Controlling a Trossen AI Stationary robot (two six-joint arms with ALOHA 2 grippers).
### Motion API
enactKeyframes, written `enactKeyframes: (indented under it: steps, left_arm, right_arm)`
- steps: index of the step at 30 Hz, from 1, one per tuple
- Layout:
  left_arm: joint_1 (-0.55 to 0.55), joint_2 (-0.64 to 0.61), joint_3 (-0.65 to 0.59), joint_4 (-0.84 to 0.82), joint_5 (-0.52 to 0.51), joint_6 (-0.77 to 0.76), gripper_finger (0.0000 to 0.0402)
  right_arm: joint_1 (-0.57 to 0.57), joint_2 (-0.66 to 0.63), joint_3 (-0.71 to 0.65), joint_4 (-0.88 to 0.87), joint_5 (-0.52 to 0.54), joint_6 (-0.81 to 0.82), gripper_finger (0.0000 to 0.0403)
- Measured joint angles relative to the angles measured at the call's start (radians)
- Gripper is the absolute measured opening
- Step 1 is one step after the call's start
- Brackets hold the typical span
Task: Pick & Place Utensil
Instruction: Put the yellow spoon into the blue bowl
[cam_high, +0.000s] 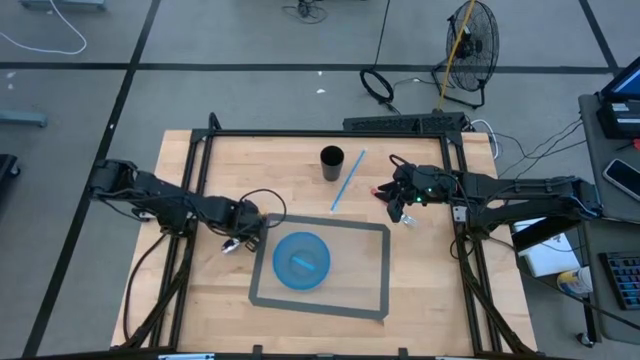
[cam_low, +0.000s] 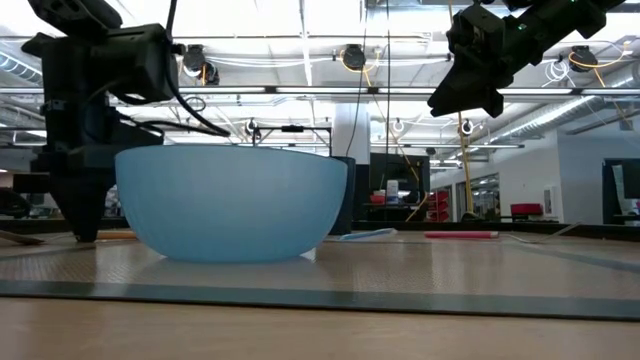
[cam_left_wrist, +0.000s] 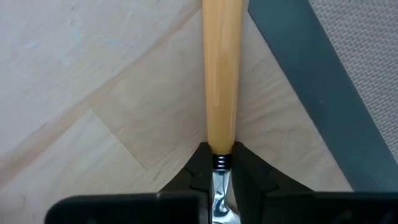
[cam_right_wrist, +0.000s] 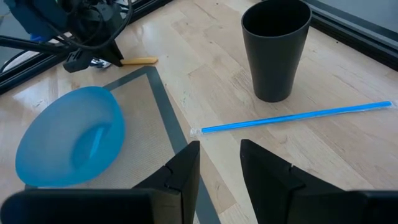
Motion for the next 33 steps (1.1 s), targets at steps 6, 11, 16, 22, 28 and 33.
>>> enactKeyframes:
  steps: [6,11,16,22,28,33]
  left_arm:
    - [-0.025,0.005,0.034,-0.050,-0.053,-0.027,0.0031]
    - [-0.037,0.007,0.049,-0.088,-0.111,-0.051,0.0031]
    - [-0.052,0.007,0.067,-0.107,-0.120,-0.066,0.0031]
    - [-0.066,0.005,0.105,-0.116,-0.130,-0.066,0.0031]
    - [-0.066,0.004,0.171,-0.187,-0.171,-0.048,0.0031]
    - [-0.066,0.003,0.255,-0.224,-0.208,-0.002,0.0031]
  right_arm:
    - [0.000,0.000,0.000,0.000,0.000,-0.001,0.0112]
    - [0.000,0.000,0.000,0.000,0.000,-0.002,0.0112]
    - [0.000,0.000,0.000,0.000,0.000,-0.003,0.0112]
    - [0.000,0.000,0.000,0.000,0.000,-0.003,0.0112]
    - [0.000,0.000,0.000,0.000,0.000,-0.002,0.0112]
    - [0.000,0.000,0.000,0.000,0.000,-0.001,0.0112]
